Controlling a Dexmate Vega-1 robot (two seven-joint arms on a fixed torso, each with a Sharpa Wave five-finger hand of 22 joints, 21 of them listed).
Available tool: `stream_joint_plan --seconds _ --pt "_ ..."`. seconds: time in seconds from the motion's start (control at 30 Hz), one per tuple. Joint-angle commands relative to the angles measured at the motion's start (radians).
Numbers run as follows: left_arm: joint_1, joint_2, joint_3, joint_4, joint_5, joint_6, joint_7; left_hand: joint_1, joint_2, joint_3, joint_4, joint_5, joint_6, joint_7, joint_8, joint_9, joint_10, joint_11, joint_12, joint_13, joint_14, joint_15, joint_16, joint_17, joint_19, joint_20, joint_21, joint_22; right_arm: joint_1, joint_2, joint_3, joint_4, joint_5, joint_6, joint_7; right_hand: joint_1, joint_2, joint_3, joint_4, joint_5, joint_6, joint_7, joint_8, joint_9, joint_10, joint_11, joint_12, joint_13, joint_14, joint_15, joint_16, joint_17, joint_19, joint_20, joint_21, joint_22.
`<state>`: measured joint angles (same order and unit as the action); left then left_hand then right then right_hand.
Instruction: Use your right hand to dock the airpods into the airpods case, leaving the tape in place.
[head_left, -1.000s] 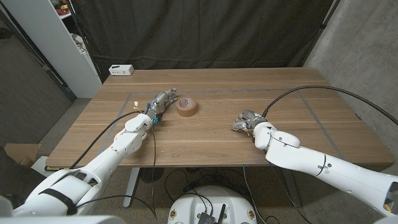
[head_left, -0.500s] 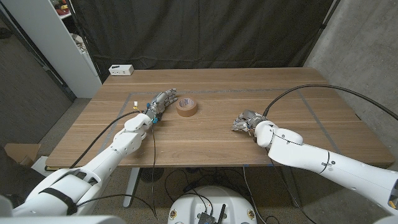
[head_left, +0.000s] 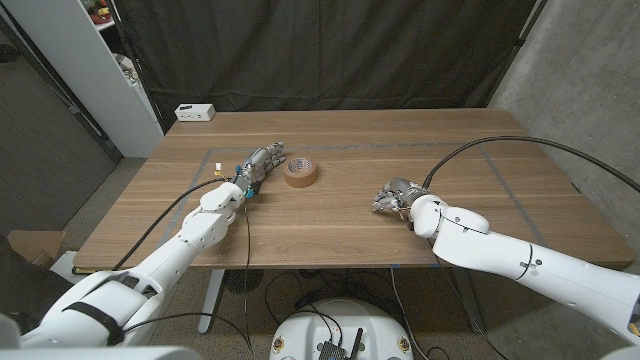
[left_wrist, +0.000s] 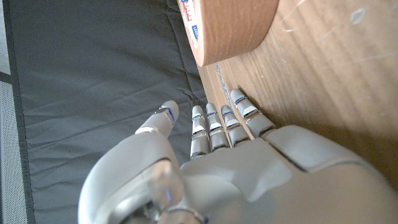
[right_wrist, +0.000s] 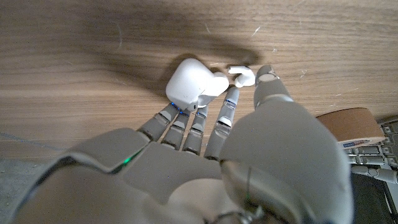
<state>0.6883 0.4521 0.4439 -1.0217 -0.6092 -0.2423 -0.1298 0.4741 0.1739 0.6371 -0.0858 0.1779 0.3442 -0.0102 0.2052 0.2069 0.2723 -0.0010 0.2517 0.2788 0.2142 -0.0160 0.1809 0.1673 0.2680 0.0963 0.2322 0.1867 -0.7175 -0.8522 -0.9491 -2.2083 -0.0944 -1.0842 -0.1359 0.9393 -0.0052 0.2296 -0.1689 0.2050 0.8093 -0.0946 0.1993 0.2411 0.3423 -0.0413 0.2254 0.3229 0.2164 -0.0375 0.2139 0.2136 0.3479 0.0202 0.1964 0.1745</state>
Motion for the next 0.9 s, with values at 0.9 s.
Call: stream_joint_plan --seconds 0.9 --pt "0.01 0.003 0.009 -0.023 0.013 0.005 0.011 0.0 -0.003 -0.003 -0.005 0.006 0.02 0.009 0.004 0.003 0.01 0.0 0.0 0.002 0.002 0.01 0.002 0.004 0.0 0.009 -0.002 0.002 -0.071 0.045 0.04 0.011 -0.018 0.036 -0.094 0.08 0.02 0.031 0.001 0.002 0.111 0.004 0.047 0.011 0.05 -0.022 0.015 -0.002 0.043 -0.103 0.019 -0.004 0.061 -0.03 0.021 0.005"
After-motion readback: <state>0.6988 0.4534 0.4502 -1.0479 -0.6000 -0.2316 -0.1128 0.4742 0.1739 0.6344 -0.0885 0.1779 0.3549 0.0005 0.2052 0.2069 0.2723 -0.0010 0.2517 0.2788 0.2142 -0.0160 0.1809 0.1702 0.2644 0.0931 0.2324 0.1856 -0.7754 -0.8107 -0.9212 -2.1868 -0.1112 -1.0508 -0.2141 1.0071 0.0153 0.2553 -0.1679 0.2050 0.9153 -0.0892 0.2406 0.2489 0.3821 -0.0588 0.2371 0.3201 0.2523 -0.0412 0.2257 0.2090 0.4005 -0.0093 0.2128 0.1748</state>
